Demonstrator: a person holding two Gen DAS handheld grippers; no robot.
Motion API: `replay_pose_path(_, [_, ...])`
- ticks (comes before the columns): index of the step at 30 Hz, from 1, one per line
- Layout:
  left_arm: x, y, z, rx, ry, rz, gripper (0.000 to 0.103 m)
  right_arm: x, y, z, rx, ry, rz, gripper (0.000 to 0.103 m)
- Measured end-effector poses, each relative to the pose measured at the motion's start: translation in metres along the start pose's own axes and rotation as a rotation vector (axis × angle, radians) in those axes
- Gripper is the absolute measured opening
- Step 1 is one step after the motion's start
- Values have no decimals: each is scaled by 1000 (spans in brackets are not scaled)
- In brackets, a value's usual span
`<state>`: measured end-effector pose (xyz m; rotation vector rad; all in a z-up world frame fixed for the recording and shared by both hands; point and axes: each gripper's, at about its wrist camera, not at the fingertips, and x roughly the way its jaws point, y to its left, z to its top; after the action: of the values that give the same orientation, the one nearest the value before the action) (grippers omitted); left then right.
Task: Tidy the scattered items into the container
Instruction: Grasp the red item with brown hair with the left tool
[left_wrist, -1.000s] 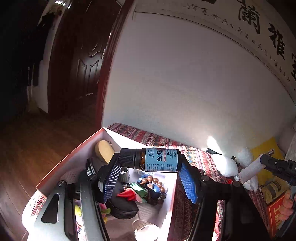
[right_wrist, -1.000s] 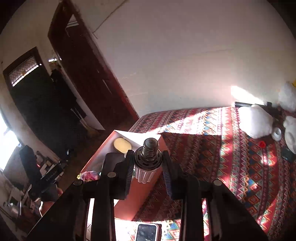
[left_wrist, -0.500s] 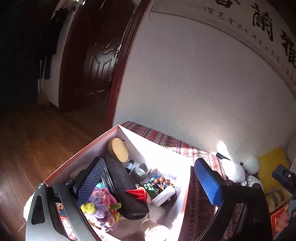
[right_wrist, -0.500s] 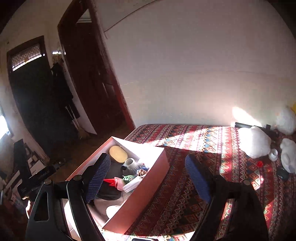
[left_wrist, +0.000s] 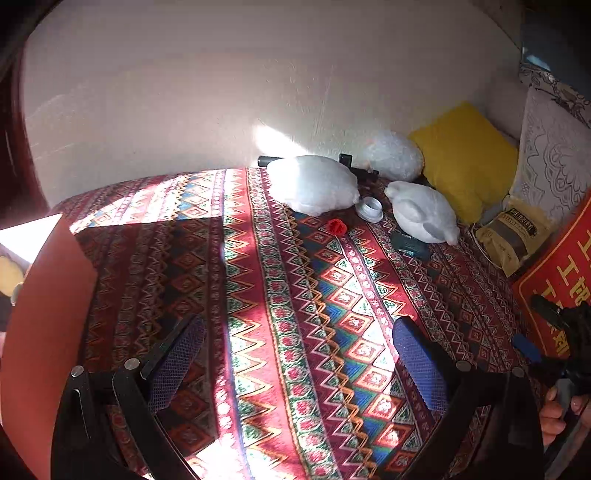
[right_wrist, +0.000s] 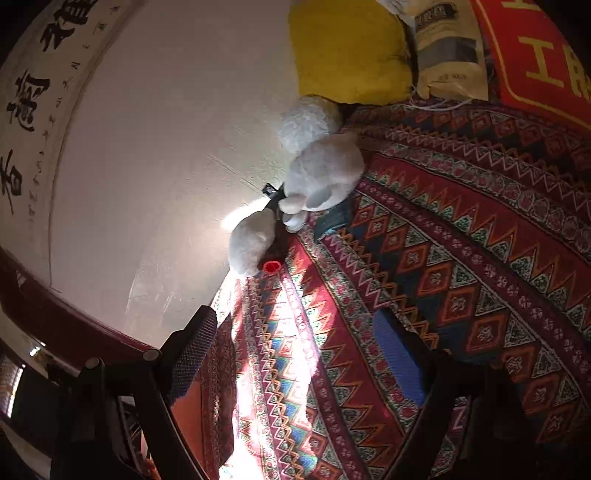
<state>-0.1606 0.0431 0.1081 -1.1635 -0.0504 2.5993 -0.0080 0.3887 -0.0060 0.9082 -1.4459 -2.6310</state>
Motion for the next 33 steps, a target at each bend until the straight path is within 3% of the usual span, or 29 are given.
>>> replay_pose_path(2, [53,-27,20,-12,33,-34,102,10,-9,13,-22,28,22,87])
replay_pose_path(4, [105,-47,38,-3,61,-67,102,15,-10,24,-96,8,-53,87])
replay_pose_path(7, [185,-63,58,26,133,-5,102,21,-16,33,-132,23,-77,87])
replay_pose_path(11, [240,-58,85,-76,137,20,101,31,-26,32,-129,104,-55,87])
replay_pose_path(12, [244,-56,90,-106,121,19,92,32,-25,31,-142,119,-53,87])
replay_pose_path(13, [247,-54,93,-125,118,25,50,33,-24,30,-158,130,-56,87])
replay_pose_path(14, [249,-53,94,-136,139,18,31,33,-24,29,-173,139,-61,87])
replay_pose_path(15, [247,-54,94,-140,151,-4,24,34,-23,28,-183,146,-66,87])
replay_pose_path(18, [223,-64,75,-51,173,6,21,31,-26,26,-164,157,-63,87])
replay_pose_path(25, [121,-53,-30,64,244,3,16,17,-22,20,-95,134,-27,87])
replay_pose_path(30, [8,-14,-87,-14,235,-117,16,25,-6,2,-120,172,-3,87])
replay_pose_path(33, [-56,23,-92,-119,177,-164,16,37,3,-2,-154,189,-2,87])
